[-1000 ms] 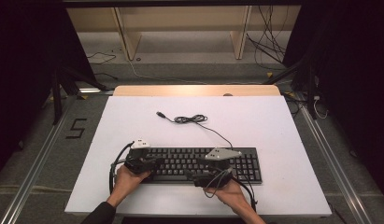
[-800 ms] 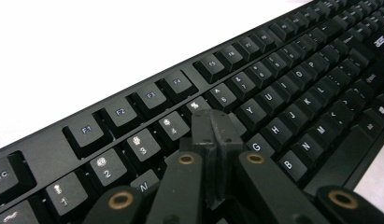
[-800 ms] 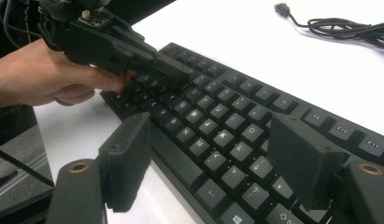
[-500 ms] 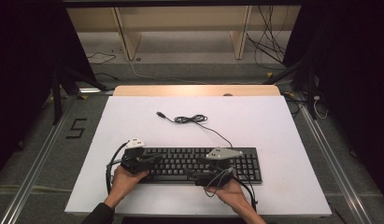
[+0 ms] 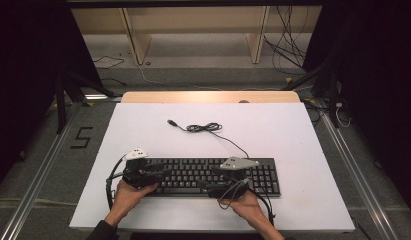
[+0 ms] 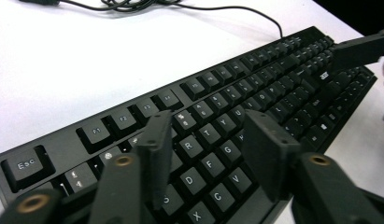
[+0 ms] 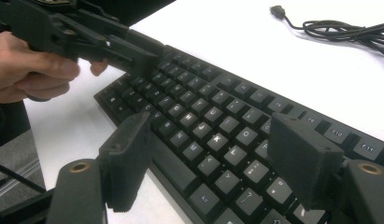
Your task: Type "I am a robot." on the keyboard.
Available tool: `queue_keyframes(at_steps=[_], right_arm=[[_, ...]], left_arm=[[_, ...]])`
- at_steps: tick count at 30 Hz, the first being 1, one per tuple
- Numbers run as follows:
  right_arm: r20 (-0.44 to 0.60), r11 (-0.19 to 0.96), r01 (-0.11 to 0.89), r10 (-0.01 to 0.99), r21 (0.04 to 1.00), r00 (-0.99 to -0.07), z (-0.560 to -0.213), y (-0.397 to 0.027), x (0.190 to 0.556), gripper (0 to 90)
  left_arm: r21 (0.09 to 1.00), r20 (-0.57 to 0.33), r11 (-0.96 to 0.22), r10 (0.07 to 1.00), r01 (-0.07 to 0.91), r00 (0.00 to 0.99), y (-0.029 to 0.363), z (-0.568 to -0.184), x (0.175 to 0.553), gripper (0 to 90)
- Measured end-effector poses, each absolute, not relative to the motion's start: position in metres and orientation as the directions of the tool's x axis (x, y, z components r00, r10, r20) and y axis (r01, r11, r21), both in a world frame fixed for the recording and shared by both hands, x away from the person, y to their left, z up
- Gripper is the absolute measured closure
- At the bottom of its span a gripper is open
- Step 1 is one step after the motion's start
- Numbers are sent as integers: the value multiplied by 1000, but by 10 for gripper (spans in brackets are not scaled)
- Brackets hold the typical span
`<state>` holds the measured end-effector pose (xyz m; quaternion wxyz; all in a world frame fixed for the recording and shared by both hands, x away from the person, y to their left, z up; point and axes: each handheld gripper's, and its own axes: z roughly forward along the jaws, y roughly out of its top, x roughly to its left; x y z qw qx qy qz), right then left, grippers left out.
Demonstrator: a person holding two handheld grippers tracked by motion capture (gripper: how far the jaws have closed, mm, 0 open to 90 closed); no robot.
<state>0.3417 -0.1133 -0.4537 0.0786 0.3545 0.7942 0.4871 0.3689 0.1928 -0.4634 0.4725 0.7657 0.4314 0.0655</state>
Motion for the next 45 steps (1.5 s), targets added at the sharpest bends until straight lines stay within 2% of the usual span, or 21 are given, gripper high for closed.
queue_keyframes(at_steps=[5, 11, 25, 30, 37, 45], right_arm=[[220, 275, 490, 645, 827, -732, -455, -113, 345, 321], [213, 285, 492, 648, 823, -731, -457, -110, 349, 354], [194, 316, 529, 687, 787, -700, -461, -108, 361, 709], [183, 328, 530, 693, 782, -698, -463, -106, 365, 801], [177, 340, 543, 702, 768, -690, -467, -98, 374, 895], [164, 356, 555, 714, 752, -680, -472, -89, 381, 900]], left_arm=[[786, -324, -166, 710, 595, 625, 195, -462, 363, 415], [798, -331, -147, 704, 585, 628, 201, -460, 358, 354], [817, -327, -140, 686, 559, 650, 204, -461, 346, 310], [824, -314, -146, 686, 547, 656, 205, -460, 343, 304], [827, -313, -142, 687, 543, 656, 206, -461, 340, 298], [836, -305, -140, 685, 531, 661, 207, -460, 336, 294]])
